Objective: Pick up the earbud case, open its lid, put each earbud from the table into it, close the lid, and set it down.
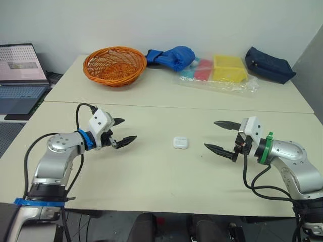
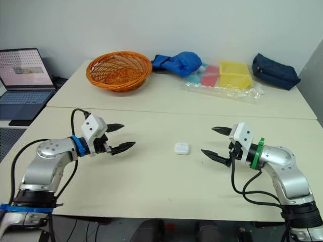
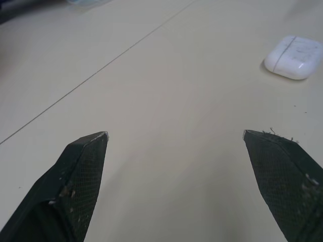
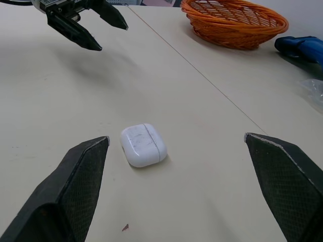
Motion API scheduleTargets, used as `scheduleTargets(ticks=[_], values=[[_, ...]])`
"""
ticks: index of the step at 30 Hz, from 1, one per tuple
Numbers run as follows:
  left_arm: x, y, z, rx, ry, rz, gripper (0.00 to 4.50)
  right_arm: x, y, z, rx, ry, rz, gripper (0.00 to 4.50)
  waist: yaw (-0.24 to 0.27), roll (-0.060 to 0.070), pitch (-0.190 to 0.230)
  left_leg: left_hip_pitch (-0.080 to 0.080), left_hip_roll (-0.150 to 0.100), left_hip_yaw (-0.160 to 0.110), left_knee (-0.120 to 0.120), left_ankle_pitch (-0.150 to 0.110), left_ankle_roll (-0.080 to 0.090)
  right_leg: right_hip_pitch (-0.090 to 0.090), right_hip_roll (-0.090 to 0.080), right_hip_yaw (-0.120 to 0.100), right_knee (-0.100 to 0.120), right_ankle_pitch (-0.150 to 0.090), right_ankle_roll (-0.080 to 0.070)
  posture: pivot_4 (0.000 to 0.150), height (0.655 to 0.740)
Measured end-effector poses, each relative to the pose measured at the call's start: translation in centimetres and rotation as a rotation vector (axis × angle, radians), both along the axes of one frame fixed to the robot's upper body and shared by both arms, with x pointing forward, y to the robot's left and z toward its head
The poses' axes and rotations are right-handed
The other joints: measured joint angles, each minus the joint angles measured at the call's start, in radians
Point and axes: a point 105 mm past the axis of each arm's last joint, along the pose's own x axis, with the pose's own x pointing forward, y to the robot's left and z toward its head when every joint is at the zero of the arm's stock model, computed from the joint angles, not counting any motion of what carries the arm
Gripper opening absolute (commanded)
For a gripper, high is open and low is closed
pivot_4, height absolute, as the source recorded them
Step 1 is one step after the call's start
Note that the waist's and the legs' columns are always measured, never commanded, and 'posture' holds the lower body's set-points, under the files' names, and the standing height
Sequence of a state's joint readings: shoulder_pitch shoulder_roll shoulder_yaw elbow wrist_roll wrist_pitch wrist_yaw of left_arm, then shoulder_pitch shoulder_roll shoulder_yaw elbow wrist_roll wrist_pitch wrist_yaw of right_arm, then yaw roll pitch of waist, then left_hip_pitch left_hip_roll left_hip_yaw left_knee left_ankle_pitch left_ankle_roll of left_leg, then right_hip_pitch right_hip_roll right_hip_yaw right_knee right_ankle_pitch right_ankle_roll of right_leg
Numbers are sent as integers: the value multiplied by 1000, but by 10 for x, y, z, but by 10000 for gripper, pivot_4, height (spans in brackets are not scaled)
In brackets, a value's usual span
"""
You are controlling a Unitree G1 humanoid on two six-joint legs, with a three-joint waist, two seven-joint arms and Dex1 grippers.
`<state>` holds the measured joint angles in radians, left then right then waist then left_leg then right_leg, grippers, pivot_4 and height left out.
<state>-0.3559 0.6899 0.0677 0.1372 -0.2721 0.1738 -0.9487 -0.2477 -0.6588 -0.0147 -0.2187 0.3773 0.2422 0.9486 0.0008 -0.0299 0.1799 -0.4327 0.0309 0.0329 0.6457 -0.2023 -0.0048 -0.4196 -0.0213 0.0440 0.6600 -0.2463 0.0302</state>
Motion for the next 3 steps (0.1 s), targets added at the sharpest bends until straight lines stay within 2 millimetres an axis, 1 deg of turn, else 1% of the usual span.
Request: scheduleTargets(ticks=[3], values=[[-2, -5, 1, -15, -14, -11, 44823, 0, -1, -1, -7, 8, 7, 45000, -1, 0, 0, 0, 0, -1, 0, 0, 0, 0, 1, -1, 1, 2, 6, 1500, 7400]])
